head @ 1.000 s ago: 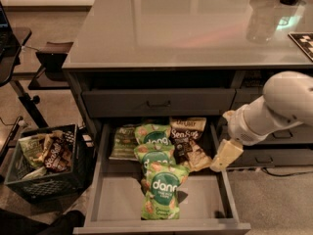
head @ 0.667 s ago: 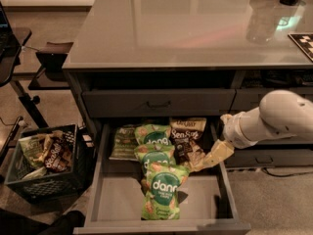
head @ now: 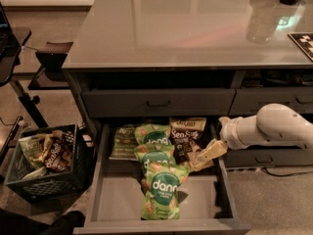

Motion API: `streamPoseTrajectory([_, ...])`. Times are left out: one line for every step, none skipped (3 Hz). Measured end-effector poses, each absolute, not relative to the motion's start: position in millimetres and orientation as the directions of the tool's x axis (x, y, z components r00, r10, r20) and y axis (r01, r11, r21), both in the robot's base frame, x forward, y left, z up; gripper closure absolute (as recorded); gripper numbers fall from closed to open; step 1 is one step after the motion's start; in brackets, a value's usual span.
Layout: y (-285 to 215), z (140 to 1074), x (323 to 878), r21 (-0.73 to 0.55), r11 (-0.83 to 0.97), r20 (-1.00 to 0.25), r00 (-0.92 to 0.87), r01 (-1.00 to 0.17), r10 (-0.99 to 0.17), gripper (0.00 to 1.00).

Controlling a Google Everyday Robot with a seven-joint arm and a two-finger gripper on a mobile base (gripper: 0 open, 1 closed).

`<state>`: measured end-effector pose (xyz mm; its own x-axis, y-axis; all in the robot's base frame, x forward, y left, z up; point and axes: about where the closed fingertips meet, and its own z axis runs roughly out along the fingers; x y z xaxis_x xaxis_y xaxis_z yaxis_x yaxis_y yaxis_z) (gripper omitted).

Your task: Pick brown chip bag from middle drawer and place on counter

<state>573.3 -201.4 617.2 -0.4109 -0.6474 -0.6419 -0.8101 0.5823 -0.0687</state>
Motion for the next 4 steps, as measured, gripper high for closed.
streamPoseTrajectory([-198.1,603.7,582.1,-0.067,0.603,-0.655,-0.420,-0.795,-0.628,0.00])
streamPoseTrajectory([-191.3,578.3,609.1,-0.071,0.627,-0.670,-0.429,-0.776,-0.606,0.00])
streamPoseTrajectory([-183.4,552.1,631.5,-0.058,0.636,-0.671,-0.442,-0.770,-0.595,0.19])
streamPoseTrajectory([-180.4,531.7,640.8,-0.045,0.640,-0.664,-0.455,-0.767,-0.593,0.30])
